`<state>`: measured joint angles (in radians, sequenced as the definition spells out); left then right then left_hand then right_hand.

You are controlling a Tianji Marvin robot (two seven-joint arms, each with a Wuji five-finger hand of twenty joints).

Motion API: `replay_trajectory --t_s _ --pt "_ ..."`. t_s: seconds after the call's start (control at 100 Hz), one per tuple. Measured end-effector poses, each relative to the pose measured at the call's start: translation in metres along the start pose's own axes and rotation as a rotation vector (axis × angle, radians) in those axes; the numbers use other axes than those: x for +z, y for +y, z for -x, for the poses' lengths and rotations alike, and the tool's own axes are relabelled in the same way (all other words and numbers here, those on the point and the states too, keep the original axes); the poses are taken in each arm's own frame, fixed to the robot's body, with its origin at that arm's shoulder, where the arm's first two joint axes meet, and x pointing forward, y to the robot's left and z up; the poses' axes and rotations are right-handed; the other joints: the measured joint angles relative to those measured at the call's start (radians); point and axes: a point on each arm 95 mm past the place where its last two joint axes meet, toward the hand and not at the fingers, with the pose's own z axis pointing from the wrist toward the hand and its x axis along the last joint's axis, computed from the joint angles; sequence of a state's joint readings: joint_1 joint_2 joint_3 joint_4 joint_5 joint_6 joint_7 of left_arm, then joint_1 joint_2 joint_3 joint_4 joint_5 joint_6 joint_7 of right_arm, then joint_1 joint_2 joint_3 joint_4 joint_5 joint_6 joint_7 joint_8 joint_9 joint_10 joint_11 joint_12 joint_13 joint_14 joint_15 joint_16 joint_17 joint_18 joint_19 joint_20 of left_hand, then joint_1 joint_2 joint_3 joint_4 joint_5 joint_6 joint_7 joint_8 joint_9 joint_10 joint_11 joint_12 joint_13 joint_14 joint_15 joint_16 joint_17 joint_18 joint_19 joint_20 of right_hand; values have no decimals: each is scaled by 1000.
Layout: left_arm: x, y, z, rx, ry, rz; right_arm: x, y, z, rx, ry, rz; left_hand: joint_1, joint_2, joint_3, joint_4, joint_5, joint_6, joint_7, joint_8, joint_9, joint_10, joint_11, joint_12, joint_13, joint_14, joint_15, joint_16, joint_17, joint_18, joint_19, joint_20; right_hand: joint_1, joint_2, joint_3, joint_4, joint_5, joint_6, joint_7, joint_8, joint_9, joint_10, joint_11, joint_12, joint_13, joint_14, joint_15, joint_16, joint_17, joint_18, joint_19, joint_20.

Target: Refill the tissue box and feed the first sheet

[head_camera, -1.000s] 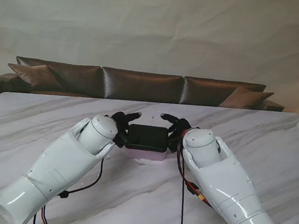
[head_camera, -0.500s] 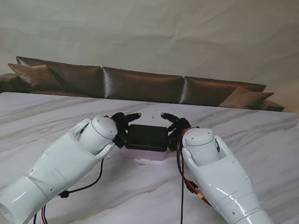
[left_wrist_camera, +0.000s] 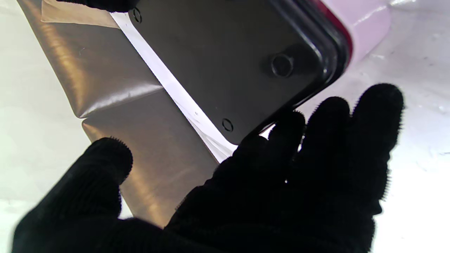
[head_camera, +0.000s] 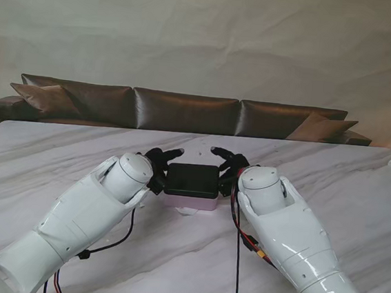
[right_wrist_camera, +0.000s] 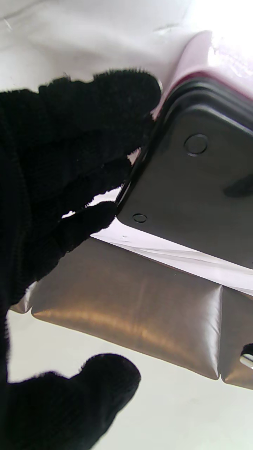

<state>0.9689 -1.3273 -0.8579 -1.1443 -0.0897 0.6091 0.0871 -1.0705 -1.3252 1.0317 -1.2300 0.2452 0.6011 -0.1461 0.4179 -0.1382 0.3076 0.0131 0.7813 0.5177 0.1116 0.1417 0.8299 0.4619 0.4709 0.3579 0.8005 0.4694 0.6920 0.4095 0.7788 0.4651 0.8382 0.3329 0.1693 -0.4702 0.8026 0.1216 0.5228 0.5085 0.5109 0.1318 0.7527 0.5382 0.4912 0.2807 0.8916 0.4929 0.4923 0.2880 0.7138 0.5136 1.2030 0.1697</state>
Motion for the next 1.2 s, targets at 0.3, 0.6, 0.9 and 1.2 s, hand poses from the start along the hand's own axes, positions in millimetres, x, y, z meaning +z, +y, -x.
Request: replay_trajectory --t_s 0.3,0.6,0.9,1.2 --pt "2 -1 1 5 4 0 0 0 0 -3 -1 -2 0 0 0 0 0 0 3 0 0 -3 11 1 0 -1 0 0 0 -1 0 0 0 0 0 0 0 -4 0 0 0 -3 0 0 0 0 0 0 0 0 0 0" --pt "4 -2 3 13 7 -1 0 1 1 -12 -7 -1 0 0 0 0 3 -30 27 0 1 -29 41 13 0 -3 0 0 0 -3 0 0 0 0 0 0 0 -9 0 0 0 -15 0 0 0 -13 0 0 0 -11 0 0" --pt "2 -1 5 35 -6 -14 -2 3 1 -12 -9 3 0 0 0 0 7 -82 38 0 2 -72 41 13 0 -9 0 0 0 -8 0 0 0 0 0 0 10 -35 8 0 0 -37 0 0 0 -30 0 0 0 -25 0 0" --pt "-3 -3 9 44 -28 -20 -3 2 0 -15 -11 -1 0 0 0 0 8 -133 65 0 2 -85 41 13 0 -11 0 0 0 -9 0 0 0 0 0 0 11 -37 11 11 1 -47 0 0 0 -49 0 0 0 -38 0 0"
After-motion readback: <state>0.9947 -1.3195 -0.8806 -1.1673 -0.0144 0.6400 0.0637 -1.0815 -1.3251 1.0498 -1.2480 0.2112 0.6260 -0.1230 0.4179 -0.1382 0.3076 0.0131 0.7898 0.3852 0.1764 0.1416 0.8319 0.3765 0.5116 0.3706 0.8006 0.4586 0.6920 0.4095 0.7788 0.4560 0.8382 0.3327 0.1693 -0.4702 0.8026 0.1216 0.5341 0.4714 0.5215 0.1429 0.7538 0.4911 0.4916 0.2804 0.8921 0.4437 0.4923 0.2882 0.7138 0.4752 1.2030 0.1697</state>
